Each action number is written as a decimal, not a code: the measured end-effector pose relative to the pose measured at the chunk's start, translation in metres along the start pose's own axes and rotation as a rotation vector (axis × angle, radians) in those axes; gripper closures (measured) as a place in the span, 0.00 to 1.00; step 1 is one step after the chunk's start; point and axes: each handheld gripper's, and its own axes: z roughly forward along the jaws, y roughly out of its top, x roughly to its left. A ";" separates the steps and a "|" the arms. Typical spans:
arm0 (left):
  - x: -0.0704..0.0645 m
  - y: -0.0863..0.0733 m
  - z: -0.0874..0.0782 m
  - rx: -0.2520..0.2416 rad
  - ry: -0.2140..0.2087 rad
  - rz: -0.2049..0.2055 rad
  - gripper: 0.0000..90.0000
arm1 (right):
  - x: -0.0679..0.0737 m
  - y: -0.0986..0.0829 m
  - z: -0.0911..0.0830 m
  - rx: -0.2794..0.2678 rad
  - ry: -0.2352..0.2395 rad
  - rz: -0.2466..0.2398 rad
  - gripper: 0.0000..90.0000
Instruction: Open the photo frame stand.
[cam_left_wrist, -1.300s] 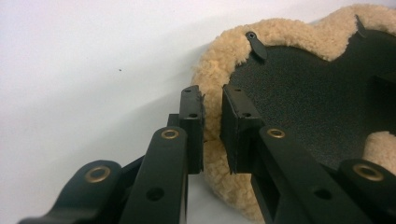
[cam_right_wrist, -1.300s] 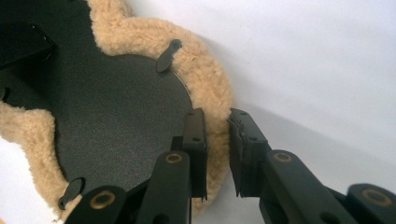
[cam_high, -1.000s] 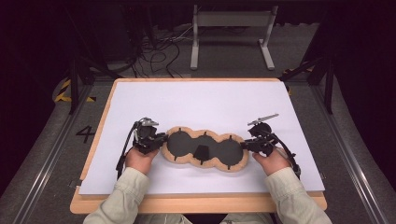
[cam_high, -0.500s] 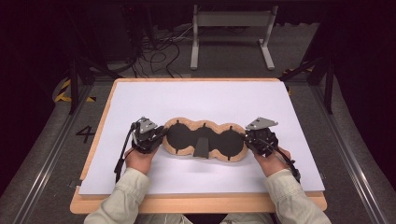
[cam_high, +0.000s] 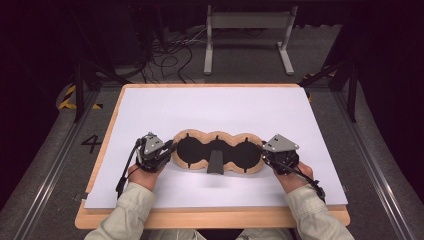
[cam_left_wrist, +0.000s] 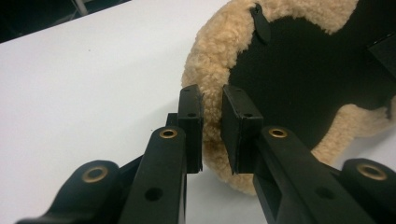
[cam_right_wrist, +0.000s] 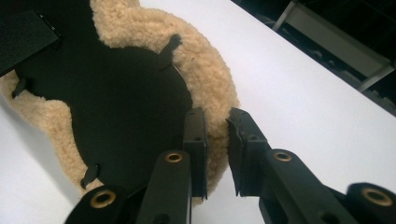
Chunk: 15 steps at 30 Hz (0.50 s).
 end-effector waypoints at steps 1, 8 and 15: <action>0.000 0.000 0.000 -0.001 0.000 -0.001 0.87 | 0.000 -0.001 -0.001 0.003 0.004 -0.002 0.86; -0.007 -0.004 -0.004 0.039 -0.149 0.011 0.88 | 0.007 -0.006 -0.009 -0.023 -0.001 -0.041 0.86; -0.035 -0.004 0.000 0.091 -0.143 0.165 0.82 | 0.013 -0.010 -0.013 -0.036 -0.012 -0.094 0.85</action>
